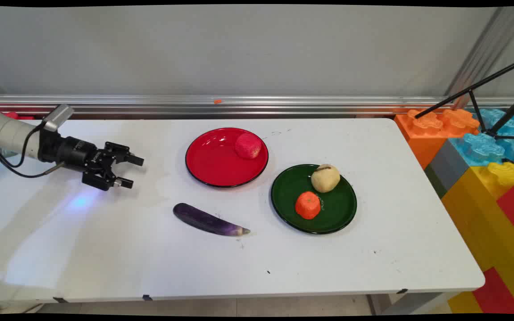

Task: Pick up the mandarin from the green plate

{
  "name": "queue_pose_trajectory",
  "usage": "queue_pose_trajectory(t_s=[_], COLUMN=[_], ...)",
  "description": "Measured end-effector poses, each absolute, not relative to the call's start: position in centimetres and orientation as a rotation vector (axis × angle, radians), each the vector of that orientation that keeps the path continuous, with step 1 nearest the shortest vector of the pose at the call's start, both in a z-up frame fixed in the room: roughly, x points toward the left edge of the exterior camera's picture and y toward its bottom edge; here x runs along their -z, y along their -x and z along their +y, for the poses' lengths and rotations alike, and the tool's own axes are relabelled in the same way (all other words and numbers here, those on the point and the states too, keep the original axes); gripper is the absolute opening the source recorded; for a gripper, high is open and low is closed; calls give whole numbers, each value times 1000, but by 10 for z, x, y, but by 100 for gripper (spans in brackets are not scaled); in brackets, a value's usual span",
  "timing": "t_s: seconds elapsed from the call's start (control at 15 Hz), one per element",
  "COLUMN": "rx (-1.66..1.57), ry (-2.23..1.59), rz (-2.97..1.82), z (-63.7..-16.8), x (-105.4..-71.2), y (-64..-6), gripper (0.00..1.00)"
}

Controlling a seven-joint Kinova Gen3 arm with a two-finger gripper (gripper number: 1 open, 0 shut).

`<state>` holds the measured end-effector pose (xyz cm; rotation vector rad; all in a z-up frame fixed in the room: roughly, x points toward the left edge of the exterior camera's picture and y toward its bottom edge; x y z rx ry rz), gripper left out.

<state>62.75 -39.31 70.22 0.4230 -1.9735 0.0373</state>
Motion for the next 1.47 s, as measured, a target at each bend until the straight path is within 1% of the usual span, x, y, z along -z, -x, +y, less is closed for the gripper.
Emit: queue_pose_trajectory(t_s=[0.67,1.47], rx=[-28,-60], ry=[-329,-146], rz=[-1893,-1851], z=[-410,-459], x=[-707,-692], y=[-566,-480], gripper=[100,100])
